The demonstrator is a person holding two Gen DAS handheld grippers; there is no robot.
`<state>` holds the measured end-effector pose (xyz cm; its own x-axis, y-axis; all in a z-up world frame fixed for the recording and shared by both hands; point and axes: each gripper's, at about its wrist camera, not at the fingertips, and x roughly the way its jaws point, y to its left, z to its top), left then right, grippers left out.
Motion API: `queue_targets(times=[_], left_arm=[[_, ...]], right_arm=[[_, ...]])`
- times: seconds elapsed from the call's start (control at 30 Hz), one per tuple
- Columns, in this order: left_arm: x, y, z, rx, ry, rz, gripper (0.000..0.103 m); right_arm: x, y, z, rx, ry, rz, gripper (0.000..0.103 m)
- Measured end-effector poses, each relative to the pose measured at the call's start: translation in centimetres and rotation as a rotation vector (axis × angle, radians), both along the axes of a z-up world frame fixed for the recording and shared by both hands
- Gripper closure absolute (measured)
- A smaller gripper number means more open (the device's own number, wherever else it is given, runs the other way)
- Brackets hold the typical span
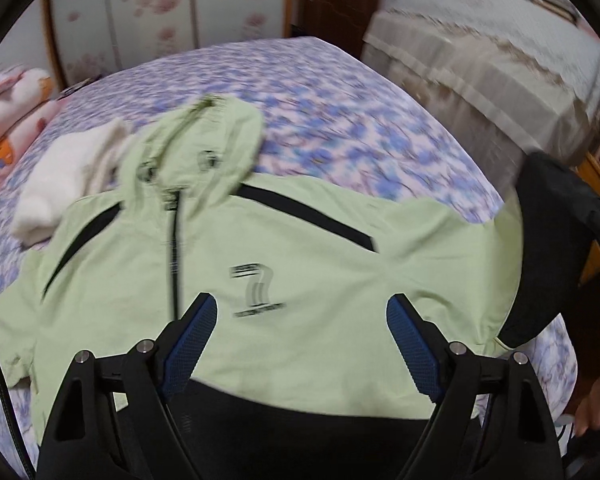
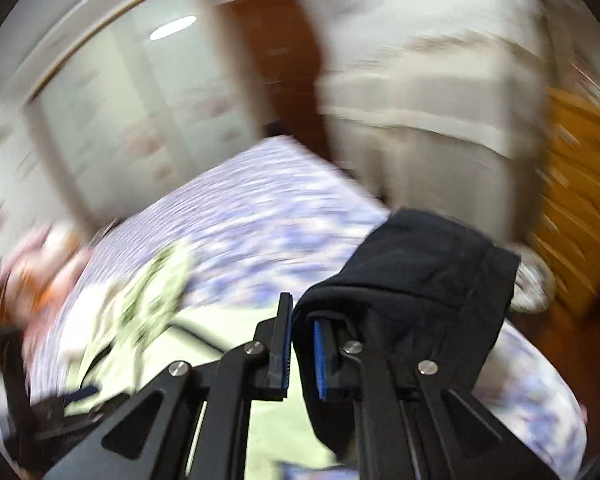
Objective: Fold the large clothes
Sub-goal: 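Fold the held black sleeve across the jacket front with the right gripper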
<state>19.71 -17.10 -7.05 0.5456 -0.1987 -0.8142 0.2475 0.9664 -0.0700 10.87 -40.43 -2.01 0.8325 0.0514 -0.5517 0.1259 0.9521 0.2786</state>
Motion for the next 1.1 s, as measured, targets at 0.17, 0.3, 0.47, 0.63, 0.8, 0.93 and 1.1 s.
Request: queue_targets(times=[0.17, 0.3, 0.47, 0.63, 0.8, 0.93, 1.1], left_arm=[[0.2, 5.3, -1.5, -0.057, 0.063, 0.055, 0.017], [0.2, 7.9, -4.2, -0.097, 0.117, 0.085, 0.017], [0.3, 9.4, -7.0, -0.188, 0.147, 0.116, 0.017], [0.9, 8.1, -8.4, -0.202, 0.207, 0.089, 0.017], [0.7, 5.2, -7.6, -0.134, 0.156, 0.012, 0.026], [0.5, 2.5, -7.2, -0.118, 0.156, -0.035, 0.03], [0.4, -1.5, -7.7, -0.08, 0.192, -0.129, 0.055]], right_arm=[[2.8, 8.8, -4.9, -0.031, 0.166, 0.239, 0.087], [3.1, 11.8, -11.0, -0.015, 0.374, 0.295, 0.076], [1.0, 11.2, -12.2, 0.056, 0.407, 0.322, 0.07], [-1.7, 9.2, -10.0, 0.094, 0.331, 0.246, 0.064], [-2.9, 6.6, -8.9, 0.122, 0.299, 0.125, 0.063], [-3.8, 5.5, -8.9, 0.118, 0.288, 0.054, 0.063], [-4.1, 4.7, -9.4, 0.136, 0.293, 0.026, 0.063]])
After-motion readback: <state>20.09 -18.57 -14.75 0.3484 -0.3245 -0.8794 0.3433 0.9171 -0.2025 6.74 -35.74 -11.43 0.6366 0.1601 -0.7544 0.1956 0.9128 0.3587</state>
